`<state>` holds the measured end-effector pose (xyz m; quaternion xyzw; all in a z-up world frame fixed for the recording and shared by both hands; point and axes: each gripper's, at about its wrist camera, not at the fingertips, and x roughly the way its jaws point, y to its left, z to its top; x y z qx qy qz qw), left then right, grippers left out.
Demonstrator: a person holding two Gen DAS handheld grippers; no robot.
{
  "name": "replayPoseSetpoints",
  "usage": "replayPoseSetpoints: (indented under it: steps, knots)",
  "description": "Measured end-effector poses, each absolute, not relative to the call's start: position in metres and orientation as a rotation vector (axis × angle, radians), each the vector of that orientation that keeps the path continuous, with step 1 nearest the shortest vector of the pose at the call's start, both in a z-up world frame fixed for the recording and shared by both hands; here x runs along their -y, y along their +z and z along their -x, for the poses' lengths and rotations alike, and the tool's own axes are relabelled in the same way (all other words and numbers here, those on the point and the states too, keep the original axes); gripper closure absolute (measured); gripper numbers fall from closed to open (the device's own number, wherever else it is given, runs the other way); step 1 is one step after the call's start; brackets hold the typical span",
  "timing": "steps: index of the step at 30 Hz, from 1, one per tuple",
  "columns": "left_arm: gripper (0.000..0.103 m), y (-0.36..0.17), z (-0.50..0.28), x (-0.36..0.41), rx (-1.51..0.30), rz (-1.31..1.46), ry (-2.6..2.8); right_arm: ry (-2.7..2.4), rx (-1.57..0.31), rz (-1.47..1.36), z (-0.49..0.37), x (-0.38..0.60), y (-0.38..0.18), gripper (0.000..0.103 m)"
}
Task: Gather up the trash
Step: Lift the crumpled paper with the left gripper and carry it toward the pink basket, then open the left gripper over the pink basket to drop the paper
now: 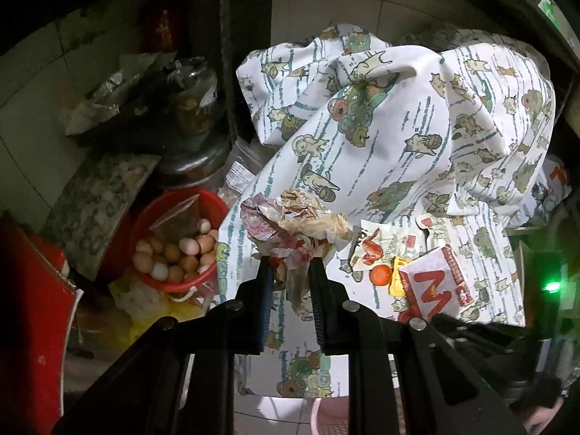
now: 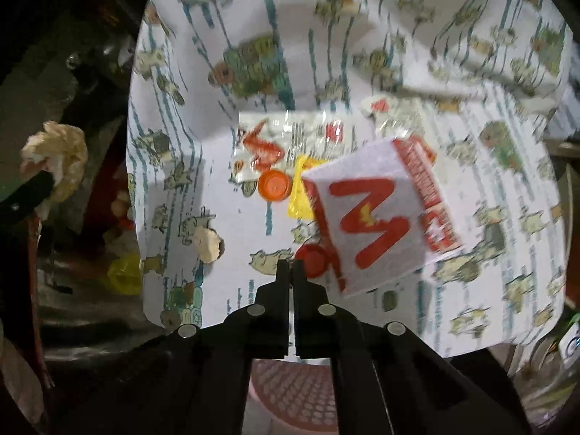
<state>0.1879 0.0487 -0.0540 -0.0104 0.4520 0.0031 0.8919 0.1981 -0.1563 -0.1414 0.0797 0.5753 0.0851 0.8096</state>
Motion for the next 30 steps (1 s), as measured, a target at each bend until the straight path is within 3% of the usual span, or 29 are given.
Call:
replayPoseSetpoints:
  steps: [8, 12, 20, 30]
  knots:
    - [0.084, -0.036, -0.131, -0.031, -0.891, -0.016, -0.059, 0.228, -1.099, -0.192, -0.160, 0.174, -0.087, 0.101]
    - [0.084, -0.050, -0.089, -0.018, -0.955, -0.001, -0.128, 0.249, -1.087, -0.213, -0.134, 0.179, -0.079, 0.101]
    - [0.084, -0.119, -0.065, 0.023, -1.215, 0.006, -0.262, 0.272, -1.177, -0.296, -0.086, 0.199, -0.108, 0.101]
    - [0.085, -0.216, -0.065, 0.059, -1.480, -0.035, -0.301, 0.273, -1.225, -0.334, -0.087, 0.214, -0.157, 0.101]
